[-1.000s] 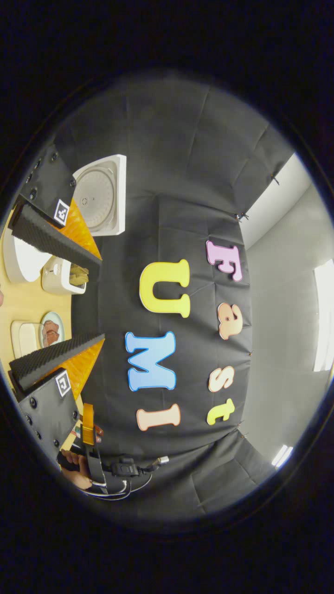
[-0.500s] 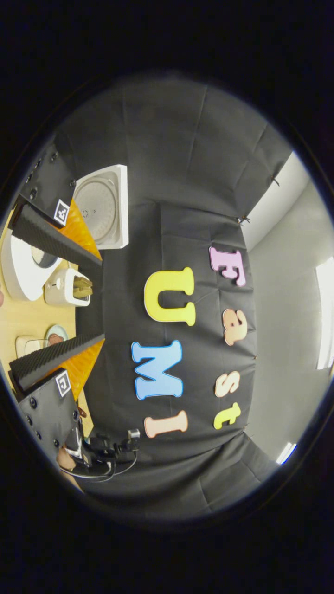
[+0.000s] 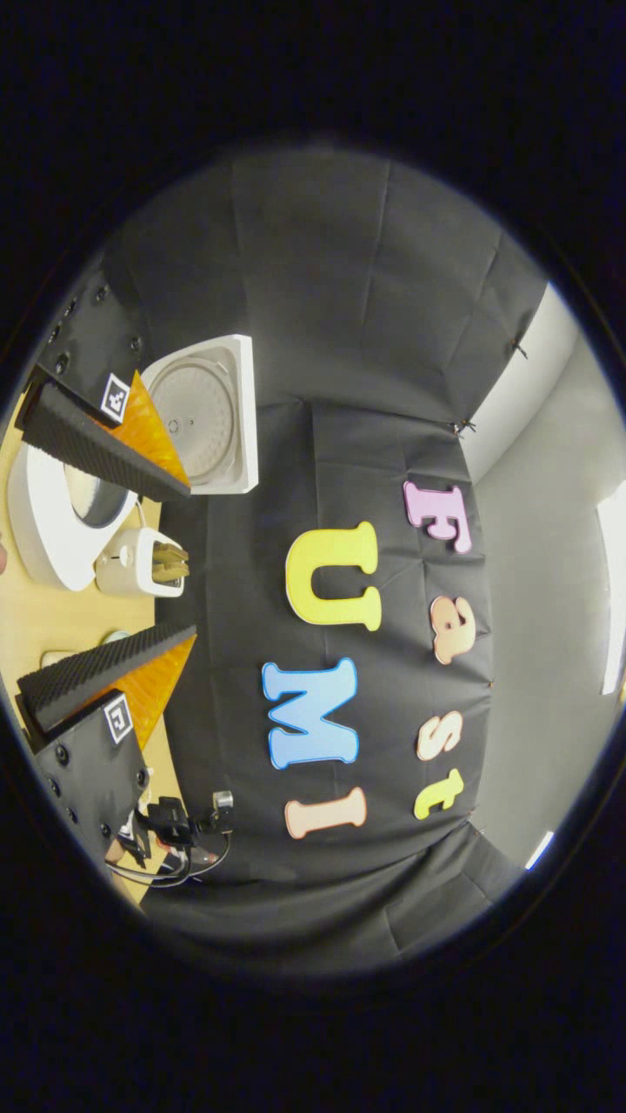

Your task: Close the left gripper, press the button to open the rice cooker; take a wooden spoon from the chopstick holder with the right hand, scoop a spoonful of rice and pour it into the rice cooker, then put the wooden spoon back into the chopstick holder.

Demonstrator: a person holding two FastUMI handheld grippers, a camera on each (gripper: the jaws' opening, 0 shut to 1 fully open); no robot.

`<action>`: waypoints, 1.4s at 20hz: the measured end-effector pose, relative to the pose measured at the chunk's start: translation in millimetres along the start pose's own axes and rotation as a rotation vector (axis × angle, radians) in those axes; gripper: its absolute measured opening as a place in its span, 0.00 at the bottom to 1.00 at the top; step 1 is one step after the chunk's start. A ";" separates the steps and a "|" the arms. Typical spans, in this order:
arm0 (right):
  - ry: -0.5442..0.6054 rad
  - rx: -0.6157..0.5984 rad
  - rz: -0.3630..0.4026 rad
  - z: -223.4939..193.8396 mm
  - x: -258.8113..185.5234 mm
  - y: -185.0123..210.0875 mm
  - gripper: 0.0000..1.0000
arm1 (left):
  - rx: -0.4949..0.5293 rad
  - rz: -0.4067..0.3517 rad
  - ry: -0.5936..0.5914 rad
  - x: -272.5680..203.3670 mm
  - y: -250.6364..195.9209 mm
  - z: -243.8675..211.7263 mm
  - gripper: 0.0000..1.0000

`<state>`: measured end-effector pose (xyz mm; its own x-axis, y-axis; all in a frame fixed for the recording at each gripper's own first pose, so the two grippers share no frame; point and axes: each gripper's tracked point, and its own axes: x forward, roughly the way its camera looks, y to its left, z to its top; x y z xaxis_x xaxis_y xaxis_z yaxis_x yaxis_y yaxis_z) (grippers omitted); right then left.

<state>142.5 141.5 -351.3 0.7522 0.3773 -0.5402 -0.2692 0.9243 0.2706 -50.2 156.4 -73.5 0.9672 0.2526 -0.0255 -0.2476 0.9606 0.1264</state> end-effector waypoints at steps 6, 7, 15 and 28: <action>0.031 0.518 0.161 -0.8 -1.8 5.2 0.12 | -0.038 0.021 0.003 3.2 6.1 -2.8 0.97; 0.023 0.618 0.188 2.3 -4.8 4.9 0.12 | -0.038 0.018 0.005 2.9 5.0 -3.7 0.97; -0.113 0.876 0.246 56.2 -37.6 -16.3 0.12 | -0.048 0.008 -0.016 1.6 3.9 3.9 0.98; -0.181 0.911 0.365 125.5 -78.8 56.5 0.11 | -0.041 -0.041 -0.048 6.2 13.4 13.5 0.98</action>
<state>143.6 156.7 -193.4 0.8162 0.5446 -0.1928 0.0048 0.3273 0.9449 -46.7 169.3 -58.6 0.9780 0.2079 0.0177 -0.2087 0.9742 0.0855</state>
